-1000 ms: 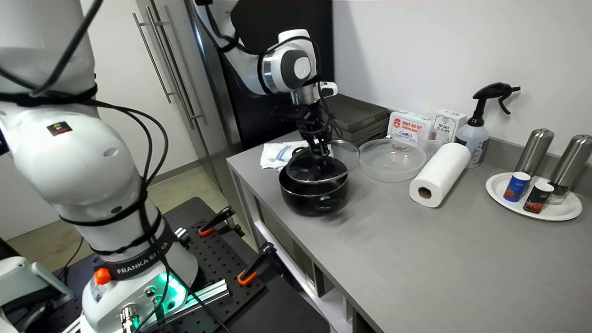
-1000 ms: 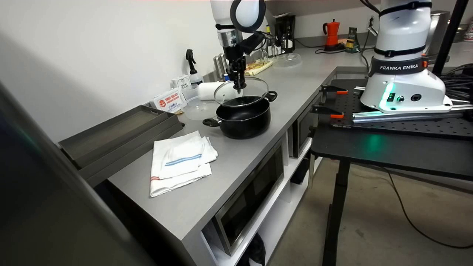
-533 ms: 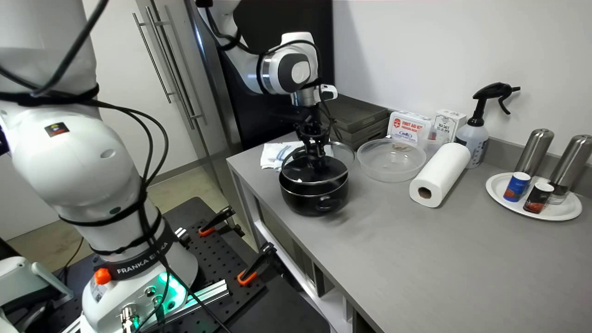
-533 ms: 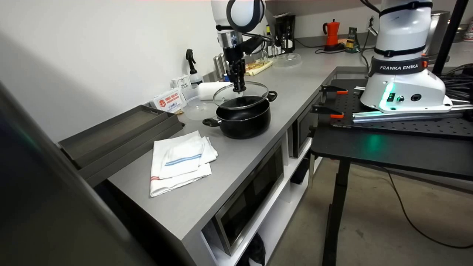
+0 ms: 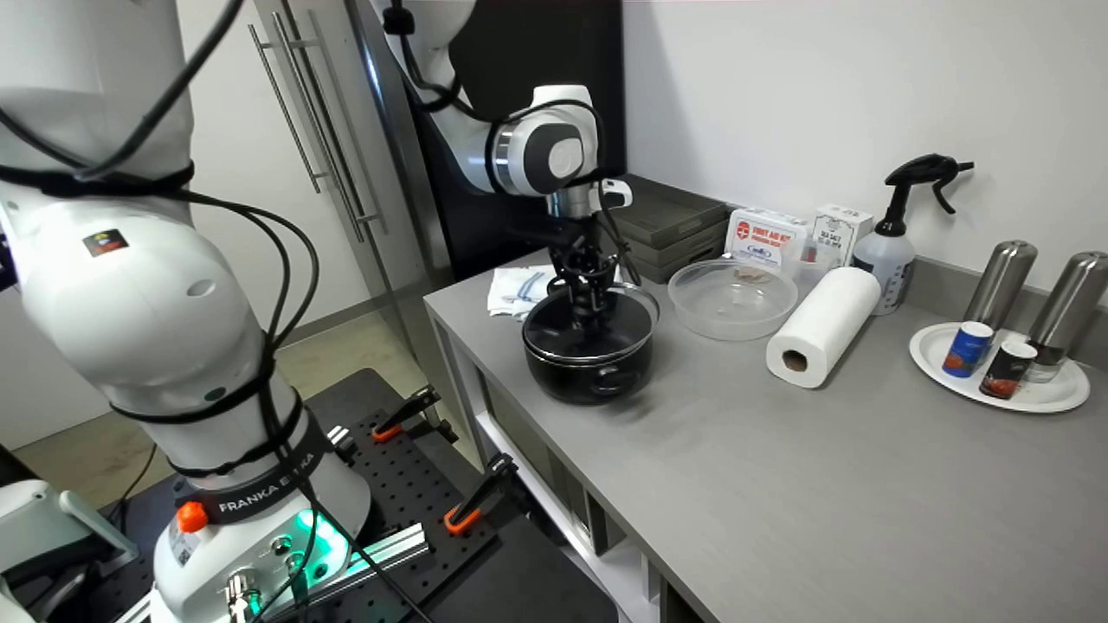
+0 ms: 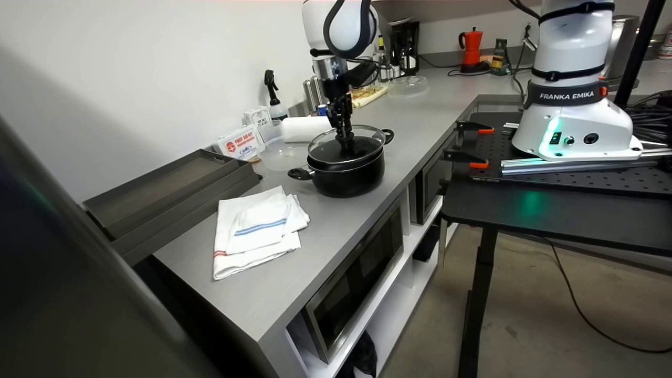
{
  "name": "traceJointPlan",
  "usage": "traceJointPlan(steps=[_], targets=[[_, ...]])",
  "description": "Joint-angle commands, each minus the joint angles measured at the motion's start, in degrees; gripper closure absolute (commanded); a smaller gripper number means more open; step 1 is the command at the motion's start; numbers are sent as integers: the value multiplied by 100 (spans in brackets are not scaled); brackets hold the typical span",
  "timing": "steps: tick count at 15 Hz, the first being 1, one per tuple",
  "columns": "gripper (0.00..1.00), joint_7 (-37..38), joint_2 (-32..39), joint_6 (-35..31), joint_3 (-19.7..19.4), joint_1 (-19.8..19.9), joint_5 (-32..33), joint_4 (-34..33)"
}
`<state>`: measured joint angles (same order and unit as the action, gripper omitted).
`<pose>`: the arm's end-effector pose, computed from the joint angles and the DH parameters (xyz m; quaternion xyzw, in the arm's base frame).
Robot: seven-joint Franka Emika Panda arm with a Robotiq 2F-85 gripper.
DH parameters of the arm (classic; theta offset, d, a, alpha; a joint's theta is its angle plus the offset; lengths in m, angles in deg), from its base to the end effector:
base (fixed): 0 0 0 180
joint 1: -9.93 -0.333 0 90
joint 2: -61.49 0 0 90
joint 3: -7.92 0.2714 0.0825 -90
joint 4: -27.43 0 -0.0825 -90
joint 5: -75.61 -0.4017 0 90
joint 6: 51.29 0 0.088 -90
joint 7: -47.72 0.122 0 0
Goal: Put the glass lid on the black pot.
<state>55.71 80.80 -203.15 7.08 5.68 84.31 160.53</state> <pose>0.5123 0.0330 0.1211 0.9989 0.0276 -0.0011 0.0382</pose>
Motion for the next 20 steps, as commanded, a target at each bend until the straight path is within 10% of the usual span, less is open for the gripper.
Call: traceJointPlan(steps=[1,20], targets=[[74,-33,140,-64,11,-63,-45,-135],[74,35,402,-29,-11,-255,-6,-415]])
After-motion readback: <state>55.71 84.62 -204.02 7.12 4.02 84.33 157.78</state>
